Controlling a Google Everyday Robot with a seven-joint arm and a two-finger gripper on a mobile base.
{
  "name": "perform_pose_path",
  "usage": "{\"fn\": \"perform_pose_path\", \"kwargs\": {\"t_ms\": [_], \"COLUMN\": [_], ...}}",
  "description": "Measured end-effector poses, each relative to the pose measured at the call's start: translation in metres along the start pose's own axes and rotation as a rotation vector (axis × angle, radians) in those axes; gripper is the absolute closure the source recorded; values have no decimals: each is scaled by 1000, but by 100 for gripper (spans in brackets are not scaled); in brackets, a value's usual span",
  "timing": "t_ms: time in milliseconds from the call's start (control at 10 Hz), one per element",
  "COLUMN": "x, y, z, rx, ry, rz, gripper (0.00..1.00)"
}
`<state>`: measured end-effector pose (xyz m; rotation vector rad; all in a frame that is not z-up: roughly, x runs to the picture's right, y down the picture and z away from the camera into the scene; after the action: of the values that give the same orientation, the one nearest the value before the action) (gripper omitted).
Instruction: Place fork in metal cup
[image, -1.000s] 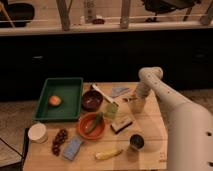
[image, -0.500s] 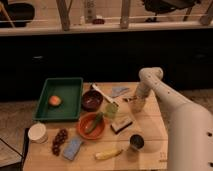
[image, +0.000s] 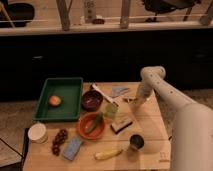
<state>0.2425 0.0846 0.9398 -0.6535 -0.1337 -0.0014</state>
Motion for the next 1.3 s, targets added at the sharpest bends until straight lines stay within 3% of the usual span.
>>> {"fn": "perform_pose_path", "kwargs": {"t_ms": [400,700,1100,1300], "x": [3,0,-3,-2], "y": [6,9,10,14], "z": [-10,-15,-18,-21], "rx": [0,8,8,12], "ry": [13,21,37,46], "rz": [-17,-38,-68,-74], "gripper": [77,54,52,33]}}
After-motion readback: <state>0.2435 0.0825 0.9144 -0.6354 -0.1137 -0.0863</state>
